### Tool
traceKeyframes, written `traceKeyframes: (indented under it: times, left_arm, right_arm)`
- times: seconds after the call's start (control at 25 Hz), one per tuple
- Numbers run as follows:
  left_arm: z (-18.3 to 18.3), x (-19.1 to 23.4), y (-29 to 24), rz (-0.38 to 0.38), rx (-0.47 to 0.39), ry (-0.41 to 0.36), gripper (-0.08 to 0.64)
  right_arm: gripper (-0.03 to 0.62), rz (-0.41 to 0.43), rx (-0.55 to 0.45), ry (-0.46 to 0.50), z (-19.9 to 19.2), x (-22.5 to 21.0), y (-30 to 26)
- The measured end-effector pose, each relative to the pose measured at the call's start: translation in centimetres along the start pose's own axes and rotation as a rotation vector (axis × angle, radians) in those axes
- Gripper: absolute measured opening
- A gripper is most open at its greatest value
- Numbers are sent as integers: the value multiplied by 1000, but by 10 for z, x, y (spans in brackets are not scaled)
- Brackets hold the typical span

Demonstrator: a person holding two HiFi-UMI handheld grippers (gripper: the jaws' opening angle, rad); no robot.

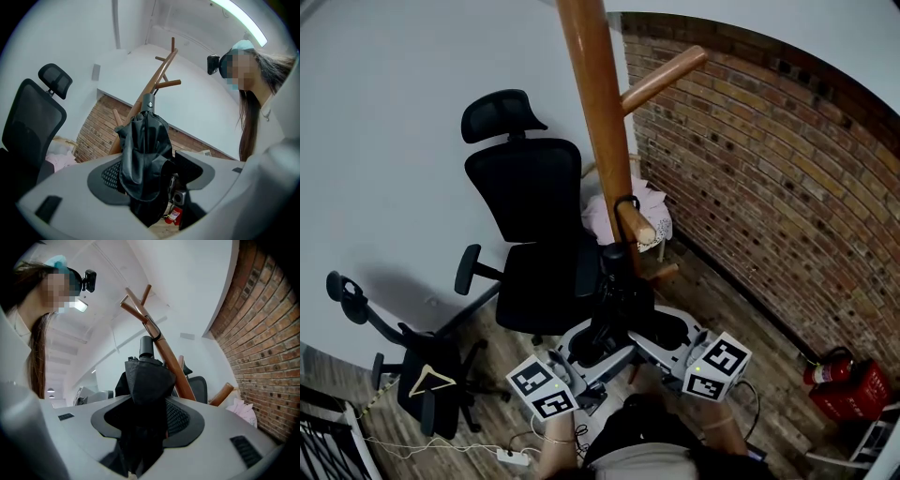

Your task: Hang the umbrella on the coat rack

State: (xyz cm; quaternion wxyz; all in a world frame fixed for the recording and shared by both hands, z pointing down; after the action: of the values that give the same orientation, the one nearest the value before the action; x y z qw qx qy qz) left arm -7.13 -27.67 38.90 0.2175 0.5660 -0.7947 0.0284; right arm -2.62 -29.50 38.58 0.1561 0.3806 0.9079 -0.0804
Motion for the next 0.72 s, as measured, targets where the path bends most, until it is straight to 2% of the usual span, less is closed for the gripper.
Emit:
traceKeyframes:
  times: [0.48,0.72]
  left_arm:
    - [-20,8,-7,-27,24,12,314]
    - [-27,8,-8,-36,51,-7,314]
  right_arm:
    - [210,-28,-1,32,-17,-15,4]
    - [210,-23,-15,91,-21,-17,8]
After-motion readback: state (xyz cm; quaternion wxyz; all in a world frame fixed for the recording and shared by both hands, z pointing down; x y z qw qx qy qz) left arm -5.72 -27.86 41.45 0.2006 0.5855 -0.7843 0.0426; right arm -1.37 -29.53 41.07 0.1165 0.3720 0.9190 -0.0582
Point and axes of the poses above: the fingertips, and each gripper's own axes: y backward along the fingers, x to its left, z out of its top, the point moved 1 cm from there along y, backward along the fingers, and after that the axes turned 15 degrees about -z, right-handed, at the moved point
